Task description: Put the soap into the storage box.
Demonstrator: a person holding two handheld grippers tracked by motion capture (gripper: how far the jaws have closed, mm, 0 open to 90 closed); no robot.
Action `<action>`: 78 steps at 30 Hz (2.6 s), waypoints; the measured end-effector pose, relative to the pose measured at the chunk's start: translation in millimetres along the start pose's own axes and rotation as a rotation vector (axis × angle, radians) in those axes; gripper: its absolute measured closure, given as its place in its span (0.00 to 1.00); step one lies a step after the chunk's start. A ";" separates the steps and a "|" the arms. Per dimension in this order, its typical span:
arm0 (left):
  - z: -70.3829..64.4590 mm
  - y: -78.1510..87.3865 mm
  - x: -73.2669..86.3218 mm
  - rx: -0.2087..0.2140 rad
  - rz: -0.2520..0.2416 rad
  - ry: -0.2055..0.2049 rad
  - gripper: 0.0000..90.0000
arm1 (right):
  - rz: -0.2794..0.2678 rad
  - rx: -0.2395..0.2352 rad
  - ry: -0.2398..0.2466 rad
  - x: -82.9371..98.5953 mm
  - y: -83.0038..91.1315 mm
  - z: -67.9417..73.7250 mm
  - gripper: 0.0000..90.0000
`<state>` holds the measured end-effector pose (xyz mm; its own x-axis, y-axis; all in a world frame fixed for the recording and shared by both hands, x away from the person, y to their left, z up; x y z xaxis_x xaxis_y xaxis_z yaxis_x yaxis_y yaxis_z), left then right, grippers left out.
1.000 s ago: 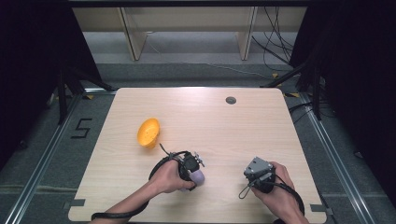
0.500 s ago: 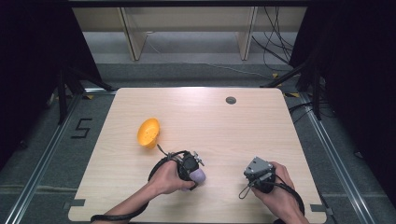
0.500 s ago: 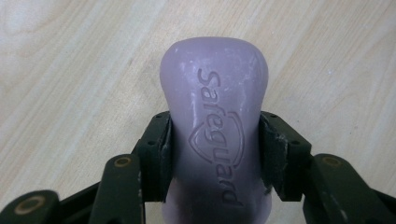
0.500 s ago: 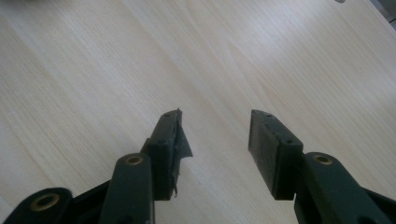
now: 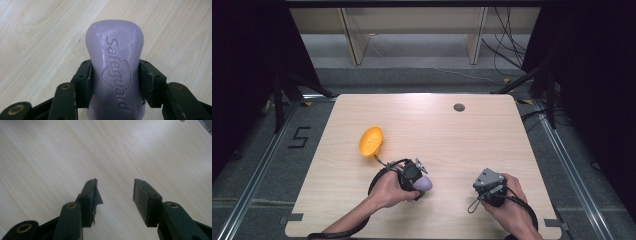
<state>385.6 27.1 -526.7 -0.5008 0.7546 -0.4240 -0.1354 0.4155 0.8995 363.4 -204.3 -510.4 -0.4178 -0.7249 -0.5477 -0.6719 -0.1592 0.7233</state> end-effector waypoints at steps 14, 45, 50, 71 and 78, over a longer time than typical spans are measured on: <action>8.5 13.6 -9.2 -0.029 -0.118 0.087 0.55 | -0.008 -0.004 -0.003 -1.0 0.7 0.2 0.61; 47.8 44.0 6.8 -0.122 -0.187 0.316 0.55 | -0.005 -0.003 -0.005 -1.1 0.9 0.2 0.61; 54.3 49.9 9.5 -0.132 -0.193 0.335 0.55 | -0.005 -0.003 -0.004 -1.2 0.7 0.3 0.61; 76.2 70.5 18.5 -0.190 -0.220 0.407 0.55 | -0.009 -0.007 0.005 -1.3 0.2 0.3 0.61; 81.3 76.0 19.5 -0.199 -0.233 0.420 0.55 | -0.009 -0.007 0.003 -1.5 0.2 0.3 0.61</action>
<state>435.0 114.7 -475.3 -0.7325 0.3678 -0.5729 -0.4234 0.4129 0.8064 363.6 -203.0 -509.5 -0.4095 -0.7256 -0.5530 -0.6713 -0.1708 0.7212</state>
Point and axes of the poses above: each handheld gripper's, and its own axes: y roughly backward along the jaws, x roughly out of its underside, z roughly to its left, the point moved 7 cm from there along -y, roughly forward along the jaws, and after that the axes turned 4 degrees about x, right-handed, at the moved point
